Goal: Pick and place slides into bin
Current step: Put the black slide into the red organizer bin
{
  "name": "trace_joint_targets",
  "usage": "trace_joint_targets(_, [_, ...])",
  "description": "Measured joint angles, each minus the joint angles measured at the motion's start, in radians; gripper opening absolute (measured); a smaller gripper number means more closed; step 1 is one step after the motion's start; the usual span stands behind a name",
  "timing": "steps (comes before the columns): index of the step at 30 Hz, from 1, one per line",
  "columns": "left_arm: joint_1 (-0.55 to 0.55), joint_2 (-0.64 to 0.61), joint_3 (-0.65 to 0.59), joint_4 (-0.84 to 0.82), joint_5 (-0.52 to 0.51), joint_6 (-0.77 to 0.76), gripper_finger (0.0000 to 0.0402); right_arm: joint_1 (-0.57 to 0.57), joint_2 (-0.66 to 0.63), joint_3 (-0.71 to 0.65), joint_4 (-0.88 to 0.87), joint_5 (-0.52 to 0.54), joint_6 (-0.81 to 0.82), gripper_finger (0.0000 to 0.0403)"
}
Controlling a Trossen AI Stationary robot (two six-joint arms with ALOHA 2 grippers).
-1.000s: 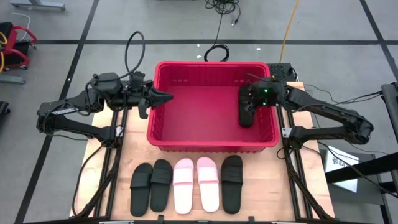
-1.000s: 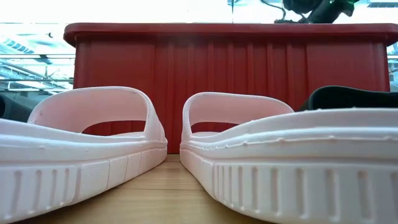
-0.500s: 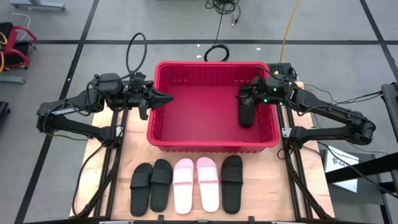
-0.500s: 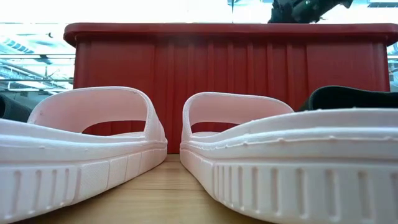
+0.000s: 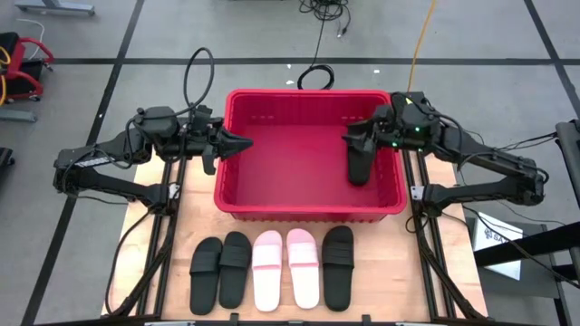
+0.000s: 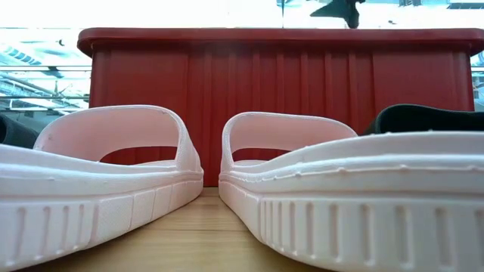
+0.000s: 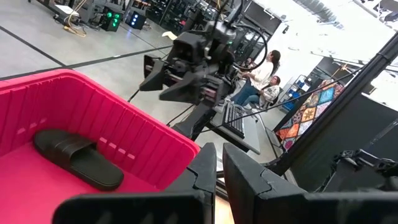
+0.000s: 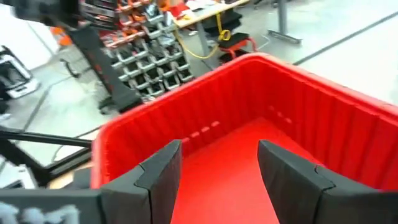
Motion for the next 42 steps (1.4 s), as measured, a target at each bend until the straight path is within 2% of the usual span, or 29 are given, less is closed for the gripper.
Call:
trace_joint_targets(6, [0.0, 0.0, 0.0, 0.0, 0.0, 0.004, 0.0026, 0.105, 0.003, 0.012, 0.035, -0.001, 0.071, 0.0201])
trace_joint_targets(16, [0.0, 0.0, 0.0, 0.0, 0.0, 0.004, 0.0026, 0.232, 0.004, 0.012, 0.36, -0.005, 0.128, 0.0201])
trace_joint_targets(22, [0.0, 0.0, 0.0, 0.0, 0.022, 0.002, 0.0026, 0.296, 0.026, 0.012, 0.365, -0.004, 0.239, 0.0201])
trace_joint_targets(26, [0.0, 0.0, 0.0, 0.0, 0.079, -0.007, 0.0026, 0.358, 0.086, 0.012, 0.416, -0.004, 0.316, 0.0201])
trace_joint_targets(32, [0.0, -0.004, 0.0, -0.001, 0.18, -0.001, 0.0026, 0.453, 0.204, 0.012, 0.638, -0.005, 0.35, 0.0201])
trace_joint_targets(42, [0.0, -0.015, 0.001, 0.005, 0.176, -0.068, 0.0026, 0.624, 0.269, 0.011, 0.694, -0.004, 0.473, 0.0201])
